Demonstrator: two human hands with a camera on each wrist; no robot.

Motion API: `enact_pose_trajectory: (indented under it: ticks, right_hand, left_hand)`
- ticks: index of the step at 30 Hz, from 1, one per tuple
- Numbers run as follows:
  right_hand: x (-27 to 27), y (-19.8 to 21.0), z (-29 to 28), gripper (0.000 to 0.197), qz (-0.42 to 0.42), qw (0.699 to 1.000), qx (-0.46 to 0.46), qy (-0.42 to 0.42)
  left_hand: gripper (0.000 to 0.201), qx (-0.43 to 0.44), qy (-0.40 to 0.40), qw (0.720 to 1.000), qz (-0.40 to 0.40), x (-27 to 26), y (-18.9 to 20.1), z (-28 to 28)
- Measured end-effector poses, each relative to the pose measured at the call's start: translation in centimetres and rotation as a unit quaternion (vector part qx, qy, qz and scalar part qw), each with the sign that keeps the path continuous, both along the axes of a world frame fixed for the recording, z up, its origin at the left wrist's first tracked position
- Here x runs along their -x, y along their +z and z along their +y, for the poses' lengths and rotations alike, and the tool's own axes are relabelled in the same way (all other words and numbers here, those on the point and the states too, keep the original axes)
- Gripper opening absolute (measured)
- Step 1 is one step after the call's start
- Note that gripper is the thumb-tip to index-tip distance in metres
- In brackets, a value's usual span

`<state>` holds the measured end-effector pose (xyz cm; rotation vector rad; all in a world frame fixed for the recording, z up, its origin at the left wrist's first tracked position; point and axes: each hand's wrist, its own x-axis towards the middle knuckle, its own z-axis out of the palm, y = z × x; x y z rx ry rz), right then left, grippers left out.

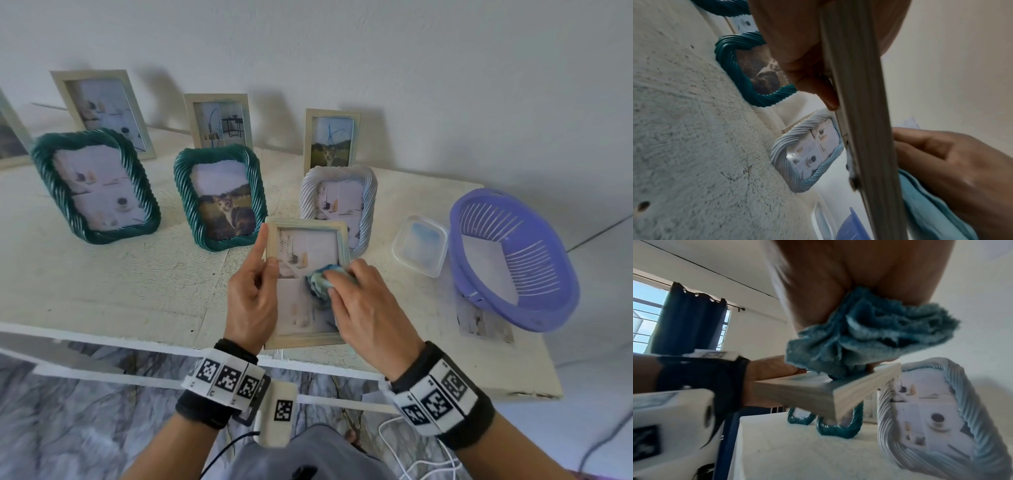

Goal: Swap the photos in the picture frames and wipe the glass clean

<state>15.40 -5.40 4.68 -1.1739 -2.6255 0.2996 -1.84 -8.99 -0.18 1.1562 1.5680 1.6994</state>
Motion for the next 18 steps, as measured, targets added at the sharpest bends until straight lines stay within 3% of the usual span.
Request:
enact_pose_trajectory:
  ticks: [3, 8, 14, 18]
  right_hand:
    - [1.0, 0.1, -0.6, 0.024, 0.02, 0.999, -0.006, -0.035]
    - [0.4, -0.3, -2.6, 0.026, 0.036, 0.998, 0.04, 0.016]
    - [0.7, 0.5, -0.3, 0.022, 0.009, 1.0, -0.017, -0.012]
    - [0.1, -0.1, -2.7, 0.023, 0.013, 0.995, 0.034, 0.092]
  left_hand:
    - [0.051, -0.002, 0.013, 0.999, 0.03, 0.2, 0.5, 0.0]
    - [0.05, -0.007, 0.018, 0.999, 0.027, 0.8, 0.4, 0.0]
    - [0.05, 0.001, 0.013, 1.0, 0.028, -0.1, 0.5, -0.2]
    - [0.049, 0.011, 0.01, 1.0, 0.013, 0.1, 0.3, -0.2]
